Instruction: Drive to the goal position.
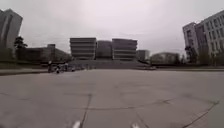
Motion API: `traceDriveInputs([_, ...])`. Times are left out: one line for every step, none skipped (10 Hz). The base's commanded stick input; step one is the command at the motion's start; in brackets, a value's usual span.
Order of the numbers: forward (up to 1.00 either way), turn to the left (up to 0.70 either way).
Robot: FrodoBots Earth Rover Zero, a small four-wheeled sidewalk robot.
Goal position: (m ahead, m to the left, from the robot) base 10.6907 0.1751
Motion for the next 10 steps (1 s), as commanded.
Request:
traceDriveInputs([0.7, 0.0])
traceDriveInputs([0.7, 0.0])
traceDriveInputs([0.7, 0.0])
traceDriveInputs([0.7, 0.0])
traceDriveInputs([0.7, 0.0])
traceDriveInputs([0.7, 0.0])
traceDriveInputs([0.7, 0.0])
traceDriveInputs([0.7, 0.0])
traceDriveInputs([0.7, 0.0])
traceDriveInputs([0.7, 0.0])
